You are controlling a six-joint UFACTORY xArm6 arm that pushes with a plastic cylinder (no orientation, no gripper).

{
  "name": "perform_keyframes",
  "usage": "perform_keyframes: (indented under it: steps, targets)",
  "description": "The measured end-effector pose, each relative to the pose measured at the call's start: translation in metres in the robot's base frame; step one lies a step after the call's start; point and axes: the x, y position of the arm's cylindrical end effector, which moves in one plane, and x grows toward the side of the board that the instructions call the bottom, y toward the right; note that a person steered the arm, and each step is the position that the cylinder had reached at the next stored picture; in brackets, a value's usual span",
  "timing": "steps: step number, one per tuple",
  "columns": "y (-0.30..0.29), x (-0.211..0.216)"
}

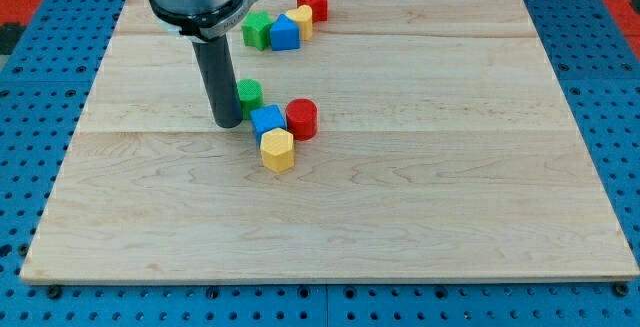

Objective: Push the group of blocks towards top right

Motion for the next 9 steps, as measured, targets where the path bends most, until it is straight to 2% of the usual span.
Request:
perform_keyframes:
  steps: [2, 5, 6, 9]
  targets:
    - [-0.062, -0.017]
    - [-0.051, -0.15]
    - [-0.047, -0.166]
    - [0.064, -0.146]
